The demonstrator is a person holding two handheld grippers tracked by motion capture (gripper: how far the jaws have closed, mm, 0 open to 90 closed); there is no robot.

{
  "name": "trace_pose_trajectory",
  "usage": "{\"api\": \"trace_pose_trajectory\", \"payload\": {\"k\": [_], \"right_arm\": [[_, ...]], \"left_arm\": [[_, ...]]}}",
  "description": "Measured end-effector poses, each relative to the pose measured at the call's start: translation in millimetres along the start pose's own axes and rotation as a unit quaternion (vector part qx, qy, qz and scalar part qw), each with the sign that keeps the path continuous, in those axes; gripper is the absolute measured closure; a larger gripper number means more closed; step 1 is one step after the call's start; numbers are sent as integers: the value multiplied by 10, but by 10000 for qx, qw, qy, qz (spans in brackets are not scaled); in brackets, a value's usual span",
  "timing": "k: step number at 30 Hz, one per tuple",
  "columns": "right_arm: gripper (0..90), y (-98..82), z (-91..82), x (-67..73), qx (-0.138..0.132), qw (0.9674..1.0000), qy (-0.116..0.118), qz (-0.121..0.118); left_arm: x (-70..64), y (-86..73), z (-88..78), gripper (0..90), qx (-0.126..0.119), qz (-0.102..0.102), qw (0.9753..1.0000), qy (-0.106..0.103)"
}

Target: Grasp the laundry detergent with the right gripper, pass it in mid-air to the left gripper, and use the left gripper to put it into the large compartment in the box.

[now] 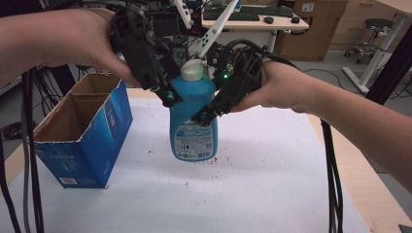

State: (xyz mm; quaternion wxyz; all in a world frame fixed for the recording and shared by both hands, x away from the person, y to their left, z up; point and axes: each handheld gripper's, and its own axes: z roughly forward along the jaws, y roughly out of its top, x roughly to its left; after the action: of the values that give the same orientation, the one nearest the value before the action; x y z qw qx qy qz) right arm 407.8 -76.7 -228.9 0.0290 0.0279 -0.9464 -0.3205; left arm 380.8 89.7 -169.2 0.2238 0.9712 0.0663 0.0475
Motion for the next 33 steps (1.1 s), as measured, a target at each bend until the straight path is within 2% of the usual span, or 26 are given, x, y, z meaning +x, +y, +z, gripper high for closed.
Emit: {"api": "trace_pose_trajectory", "payload": {"k": [10,17,33], "right_arm": [[466,52,5,-16,-29,10000,91,19],[466,52,-1,-20,-27,9999,95,43],[466,54,-23,-33,-29,9999,96,-49]], "left_arm": [[20,56,66,207,-57,-242,9997,-33],[14,76,118,208,-48,-213,9997,-55],[10,78,145,311,-38,-116,9999,-37]]}}
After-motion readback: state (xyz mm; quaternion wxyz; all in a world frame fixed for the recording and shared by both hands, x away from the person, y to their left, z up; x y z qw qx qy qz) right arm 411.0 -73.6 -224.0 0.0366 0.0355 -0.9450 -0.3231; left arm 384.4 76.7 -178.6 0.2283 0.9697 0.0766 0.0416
